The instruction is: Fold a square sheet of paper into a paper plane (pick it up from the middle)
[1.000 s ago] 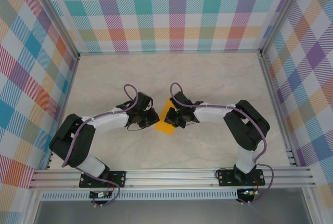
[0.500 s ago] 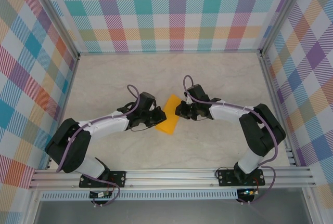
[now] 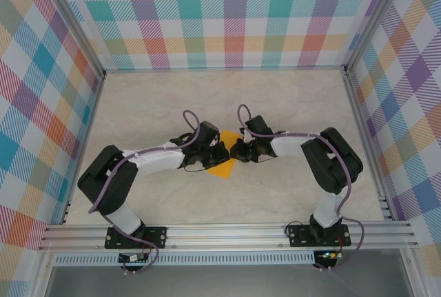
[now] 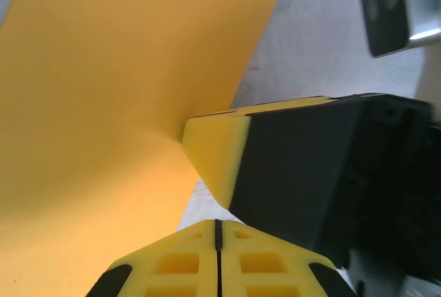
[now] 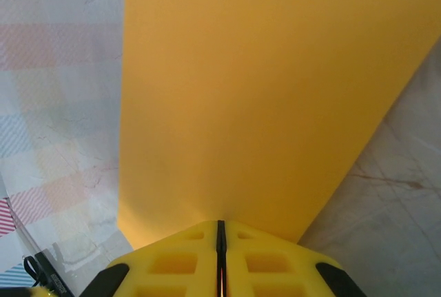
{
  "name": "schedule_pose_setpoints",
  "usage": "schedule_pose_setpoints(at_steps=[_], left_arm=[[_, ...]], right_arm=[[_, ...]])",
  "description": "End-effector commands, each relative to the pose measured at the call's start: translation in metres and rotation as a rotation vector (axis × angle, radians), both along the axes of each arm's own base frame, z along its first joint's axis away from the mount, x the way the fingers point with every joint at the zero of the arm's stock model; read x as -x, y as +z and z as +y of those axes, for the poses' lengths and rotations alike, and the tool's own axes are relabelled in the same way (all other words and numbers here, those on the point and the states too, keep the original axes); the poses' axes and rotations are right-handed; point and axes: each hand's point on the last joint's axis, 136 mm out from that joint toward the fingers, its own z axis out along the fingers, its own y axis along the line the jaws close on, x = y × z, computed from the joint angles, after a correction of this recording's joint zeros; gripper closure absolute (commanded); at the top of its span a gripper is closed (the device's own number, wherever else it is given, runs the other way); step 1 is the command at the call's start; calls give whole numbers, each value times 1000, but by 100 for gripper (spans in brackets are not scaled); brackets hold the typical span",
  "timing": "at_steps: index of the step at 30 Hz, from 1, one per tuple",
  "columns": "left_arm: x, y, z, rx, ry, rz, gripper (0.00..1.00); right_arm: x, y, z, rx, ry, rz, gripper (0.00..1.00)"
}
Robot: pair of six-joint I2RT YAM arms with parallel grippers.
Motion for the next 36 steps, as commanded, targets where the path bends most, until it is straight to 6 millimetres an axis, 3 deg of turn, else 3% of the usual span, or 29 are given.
schedule_pose_setpoints(at_steps=[1, 13, 24, 31, 36], left_arm=[[0, -3, -13, 7, -26, 12, 94], [3, -28, -22, 10, -49, 70, 95], [14, -46, -10, -60, -54, 114, 95], [15, -40, -8, -59, -64, 106, 95], [13, -36, -12, -48, -75, 97, 95]], right_arm=[[-7, 3, 6, -31, 28, -23, 91], [-1, -9, 0, -2, 32, 10, 91], [0, -7, 3, -24, 59, 11, 91], [-6, 18, 4, -59, 49, -34, 88], [-9, 12, 1, -35, 46, -20, 88]])
